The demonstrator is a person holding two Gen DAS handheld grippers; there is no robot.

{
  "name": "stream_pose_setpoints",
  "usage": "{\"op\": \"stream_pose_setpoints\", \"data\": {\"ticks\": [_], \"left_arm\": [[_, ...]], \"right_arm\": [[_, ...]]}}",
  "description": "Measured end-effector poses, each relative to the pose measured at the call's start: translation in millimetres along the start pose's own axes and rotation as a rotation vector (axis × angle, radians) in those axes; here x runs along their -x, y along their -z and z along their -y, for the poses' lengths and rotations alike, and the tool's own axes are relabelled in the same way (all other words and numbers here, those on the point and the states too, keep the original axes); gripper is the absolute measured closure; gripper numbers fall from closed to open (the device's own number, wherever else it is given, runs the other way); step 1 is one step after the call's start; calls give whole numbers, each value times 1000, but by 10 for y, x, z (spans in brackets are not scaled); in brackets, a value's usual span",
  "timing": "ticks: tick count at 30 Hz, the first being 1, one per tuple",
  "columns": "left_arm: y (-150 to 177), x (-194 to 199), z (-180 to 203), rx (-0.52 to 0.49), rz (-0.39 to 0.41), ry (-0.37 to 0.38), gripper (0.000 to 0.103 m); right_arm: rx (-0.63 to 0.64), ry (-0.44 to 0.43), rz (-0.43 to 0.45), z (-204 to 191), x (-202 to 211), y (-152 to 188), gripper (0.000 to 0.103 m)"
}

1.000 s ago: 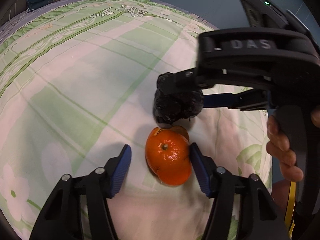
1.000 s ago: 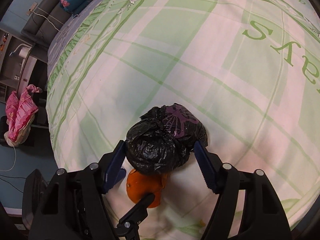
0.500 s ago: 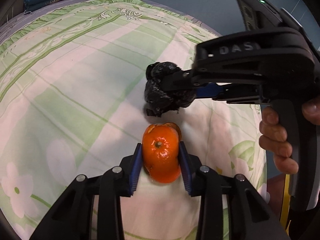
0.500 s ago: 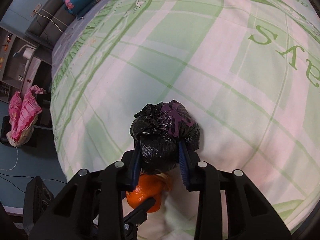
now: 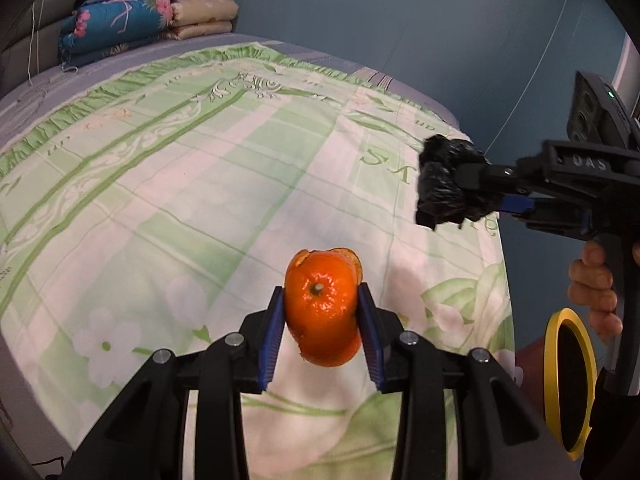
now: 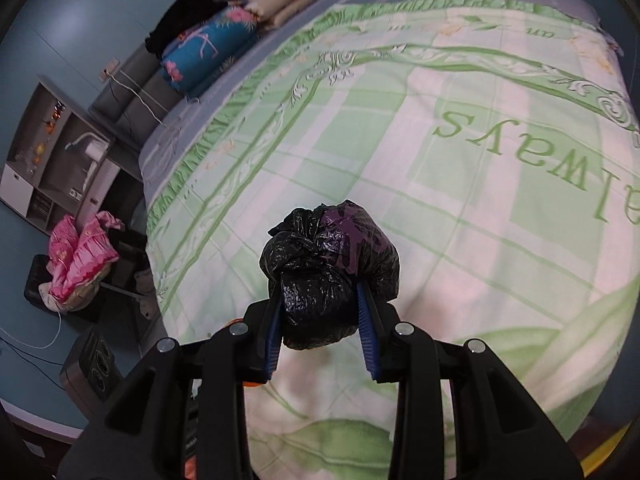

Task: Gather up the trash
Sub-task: 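Carry the orange peel and black bag over the bin with both tools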

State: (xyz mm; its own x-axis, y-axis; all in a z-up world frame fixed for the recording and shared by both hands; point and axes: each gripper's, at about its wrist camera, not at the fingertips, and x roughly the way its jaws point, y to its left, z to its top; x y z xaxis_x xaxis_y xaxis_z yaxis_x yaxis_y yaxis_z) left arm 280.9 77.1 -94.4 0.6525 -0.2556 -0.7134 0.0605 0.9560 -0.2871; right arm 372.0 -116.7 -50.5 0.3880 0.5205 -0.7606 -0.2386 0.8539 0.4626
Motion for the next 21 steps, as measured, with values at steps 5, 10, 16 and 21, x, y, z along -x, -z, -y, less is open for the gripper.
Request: {"op": "stream_pose_setpoints", "data": {"ticks": [5,10,16,21], "left_arm": [[83,392,189,-34,44,14,70],[154,741,391,-61,85,40,70],[240,1083,736,-113,136,66,70],[325,1291,1107,-178,180,89,70]], "right_arm": [[-7,-4,109,83,606,329,71],[-30,-3,179,170,1080,645,71],[-58,25,273,273,1630,1124,71],[-86,46,355,469,2088,1484,71]]}}
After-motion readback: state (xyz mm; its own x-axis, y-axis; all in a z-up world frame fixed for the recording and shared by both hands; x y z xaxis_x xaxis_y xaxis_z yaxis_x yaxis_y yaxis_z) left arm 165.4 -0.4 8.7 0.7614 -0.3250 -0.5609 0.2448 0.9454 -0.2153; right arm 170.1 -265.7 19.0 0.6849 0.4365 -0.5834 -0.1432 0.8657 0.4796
